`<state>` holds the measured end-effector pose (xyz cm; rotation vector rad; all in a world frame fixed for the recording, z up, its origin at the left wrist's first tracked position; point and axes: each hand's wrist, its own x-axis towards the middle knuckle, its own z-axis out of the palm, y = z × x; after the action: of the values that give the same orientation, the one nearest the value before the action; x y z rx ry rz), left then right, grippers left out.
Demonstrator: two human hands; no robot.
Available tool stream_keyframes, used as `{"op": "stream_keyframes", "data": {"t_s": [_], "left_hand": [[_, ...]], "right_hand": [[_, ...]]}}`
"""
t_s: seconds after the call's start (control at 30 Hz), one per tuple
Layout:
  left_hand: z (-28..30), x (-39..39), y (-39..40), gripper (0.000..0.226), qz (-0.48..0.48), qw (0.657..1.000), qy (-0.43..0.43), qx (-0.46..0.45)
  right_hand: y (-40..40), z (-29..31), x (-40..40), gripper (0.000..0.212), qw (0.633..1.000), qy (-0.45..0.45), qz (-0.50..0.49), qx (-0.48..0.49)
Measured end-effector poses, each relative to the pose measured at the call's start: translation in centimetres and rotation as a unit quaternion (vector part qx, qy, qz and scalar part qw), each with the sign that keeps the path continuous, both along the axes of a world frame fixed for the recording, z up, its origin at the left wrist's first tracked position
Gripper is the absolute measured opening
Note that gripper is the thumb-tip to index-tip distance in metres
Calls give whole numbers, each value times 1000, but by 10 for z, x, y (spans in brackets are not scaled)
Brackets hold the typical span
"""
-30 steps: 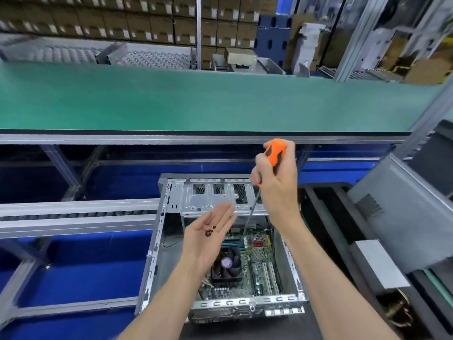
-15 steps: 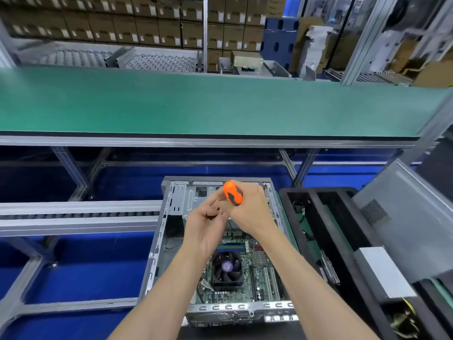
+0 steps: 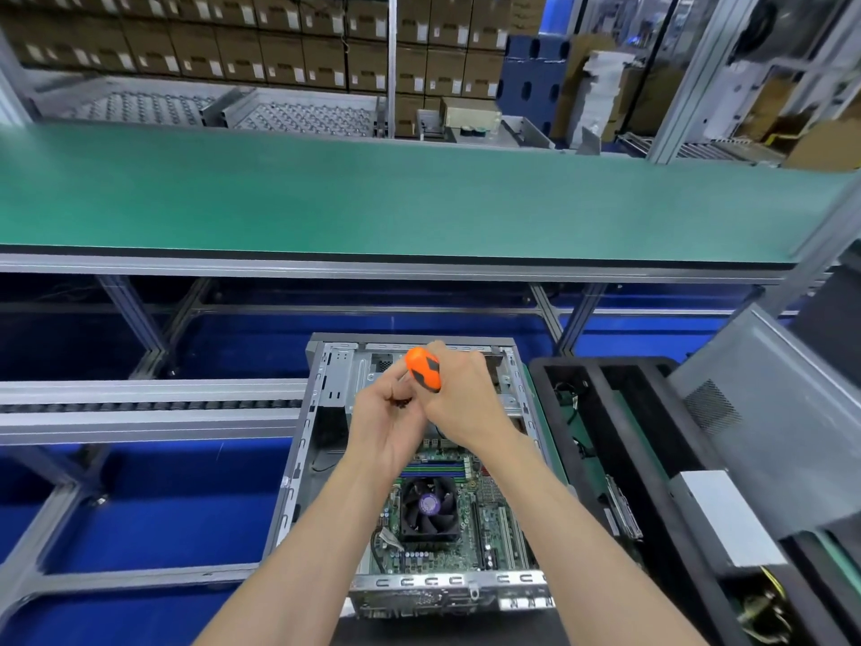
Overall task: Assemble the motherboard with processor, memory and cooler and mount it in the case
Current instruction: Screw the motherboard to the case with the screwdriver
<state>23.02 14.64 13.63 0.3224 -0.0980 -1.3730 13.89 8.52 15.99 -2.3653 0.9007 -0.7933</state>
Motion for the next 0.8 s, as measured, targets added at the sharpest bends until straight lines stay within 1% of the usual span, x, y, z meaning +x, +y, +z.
{"op": "stream_keyframes", "data": {"t_s": [0.1,0.17,0.33,0.4,0.47,0.53,0.57,0.63,0.67,0.8], "left_hand": [[-1,3,-2,55,-6,1000,-29,5],[0,3,-2,54,-13,999,-30,-7],[0,2,-3,47,-18,999,-51,-3],[-1,3,-4,47,-24,998,-49,-14],[-2,4,-4,49,-21,999,-28,-18],[-3,3,-4,46,8,1000,-1,2],[-4,2,-4,38,30,999,0,26],[-6,-1,-4,20,59,994,-36,85],[-7,-2,-4,15,58,992,-56,100],[-8,-3,-9,19,39,991,-88,93]], "right_hand": [[2,1,0,41,999,-28,-4,-30],[-1,1,2,45,999,-32,-14,-31],[-8,-6,3,23,1000,24,-10,7],[-8,-7,3,21,1000,18,-6,24],[-8,-4,2,26,999,-14,-9,47],[-10,1,0,33,995,-61,-18,73],[-11,4,-1,33,993,-79,-23,81],[-12,9,-3,32,991,-94,-37,84],[-13,10,-3,31,991,-94,-41,84],[-13,11,-6,23,992,-80,-40,84]]}}
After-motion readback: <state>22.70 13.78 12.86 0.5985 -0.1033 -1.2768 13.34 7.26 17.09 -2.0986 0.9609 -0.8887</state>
